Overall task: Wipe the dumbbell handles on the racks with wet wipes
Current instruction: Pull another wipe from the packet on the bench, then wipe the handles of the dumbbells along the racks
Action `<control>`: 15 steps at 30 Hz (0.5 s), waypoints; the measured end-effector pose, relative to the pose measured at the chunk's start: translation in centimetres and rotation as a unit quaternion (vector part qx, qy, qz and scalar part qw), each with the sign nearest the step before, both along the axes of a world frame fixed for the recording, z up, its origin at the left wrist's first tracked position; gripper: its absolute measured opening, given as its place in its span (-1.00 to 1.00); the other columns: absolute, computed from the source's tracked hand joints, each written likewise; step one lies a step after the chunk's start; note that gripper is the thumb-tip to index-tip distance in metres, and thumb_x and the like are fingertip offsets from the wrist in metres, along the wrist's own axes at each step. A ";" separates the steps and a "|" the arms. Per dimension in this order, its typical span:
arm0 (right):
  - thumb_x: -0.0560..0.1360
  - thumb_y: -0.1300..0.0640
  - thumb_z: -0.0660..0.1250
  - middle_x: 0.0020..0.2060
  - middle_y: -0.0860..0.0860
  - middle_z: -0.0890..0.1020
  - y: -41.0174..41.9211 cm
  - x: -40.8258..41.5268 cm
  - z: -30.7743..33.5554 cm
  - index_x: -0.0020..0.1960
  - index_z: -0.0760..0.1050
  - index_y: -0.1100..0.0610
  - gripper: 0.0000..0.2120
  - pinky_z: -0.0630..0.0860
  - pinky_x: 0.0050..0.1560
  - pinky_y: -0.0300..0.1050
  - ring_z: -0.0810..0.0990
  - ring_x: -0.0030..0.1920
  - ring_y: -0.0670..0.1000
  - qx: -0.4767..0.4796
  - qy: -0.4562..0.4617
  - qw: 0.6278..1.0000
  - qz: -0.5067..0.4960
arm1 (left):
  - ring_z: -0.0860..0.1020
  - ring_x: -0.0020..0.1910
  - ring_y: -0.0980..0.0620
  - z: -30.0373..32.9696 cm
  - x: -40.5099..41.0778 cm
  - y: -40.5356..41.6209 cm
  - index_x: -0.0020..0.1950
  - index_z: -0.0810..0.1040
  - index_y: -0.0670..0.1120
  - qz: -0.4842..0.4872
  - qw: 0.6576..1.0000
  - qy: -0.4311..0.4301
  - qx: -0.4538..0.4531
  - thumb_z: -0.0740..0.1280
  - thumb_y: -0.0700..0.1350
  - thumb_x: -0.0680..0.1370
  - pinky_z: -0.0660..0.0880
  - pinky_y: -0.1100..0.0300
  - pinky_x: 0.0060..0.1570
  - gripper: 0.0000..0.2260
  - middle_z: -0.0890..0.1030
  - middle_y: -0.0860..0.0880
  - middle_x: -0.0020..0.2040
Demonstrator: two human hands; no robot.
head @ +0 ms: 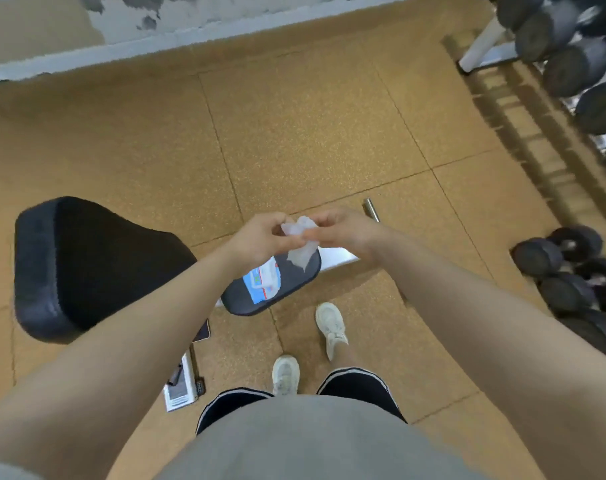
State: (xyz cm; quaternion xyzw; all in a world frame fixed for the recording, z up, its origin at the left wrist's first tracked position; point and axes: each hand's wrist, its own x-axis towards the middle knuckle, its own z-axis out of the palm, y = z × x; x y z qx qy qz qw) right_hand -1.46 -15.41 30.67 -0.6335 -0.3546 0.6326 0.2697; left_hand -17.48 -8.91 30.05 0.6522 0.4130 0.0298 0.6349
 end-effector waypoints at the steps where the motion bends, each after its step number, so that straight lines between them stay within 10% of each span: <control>1: 0.53 0.23 0.28 0.03 0.09 0.61 -1.7 -0.1 0.2 0.17 0.52 0.25 -0.77 0.53 0.00 -0.26 0.57 -0.04 -0.04 0.004 -0.017 0.999 -0.044 | 0.40 -0.42 0.21 0.0 0.4 -0.7 -0.20 0.45 -0.14 -0.029 1.000 0.005 0.000 0.37 -0.22 0.49 0.34 0.34 -0.32 -0.88 0.45 0.01 -0.34; 6: 0.52 0.21 0.29 -0.21 0.02 0.57 -11.0 2.2 2.0 -0.10 0.53 0.14 -0.94 0.52 -0.10 -0.13 0.55 -0.17 -0.04 -0.006 -0.055 0.980 -0.191 | 0.42 -0.29 0.04 -0.1 4.8 -4.3 -0.04 0.51 -0.23 -0.174 0.984 0.041 0.008 0.39 -0.10 0.48 0.35 0.18 -0.22 -0.80 0.47 -0.06 -0.27; 10: 0.55 0.27 0.23 -0.35 -0.12 0.58 -17.7 4.3 3.5 -0.17 0.46 0.14 -0.87 0.44 -0.32 -0.39 0.55 -0.41 -0.26 0.025 0.020 0.945 -0.324 | 0.41 -0.32 0.13 1.5 9.1 -7.7 -0.21 0.49 -0.10 -0.250 0.968 0.026 0.007 0.33 -0.11 0.52 0.34 0.46 -0.35 -0.87 0.47 0.02 -0.31; 15: 0.53 0.42 0.11 -0.11 0.01 0.59 -24.5 6.8 4.1 -0.07 0.45 0.17 -0.79 0.53 0.04 -0.27 0.58 -0.02 -0.06 0.102 0.140 0.872 -0.458 | 0.48 0.03 0.01 2.7 14.6 -11.8 -0.03 0.56 -0.13 -0.290 0.949 -0.008 -0.124 0.28 -0.10 0.53 0.32 0.03 0.31 -0.87 0.55 -0.10 0.02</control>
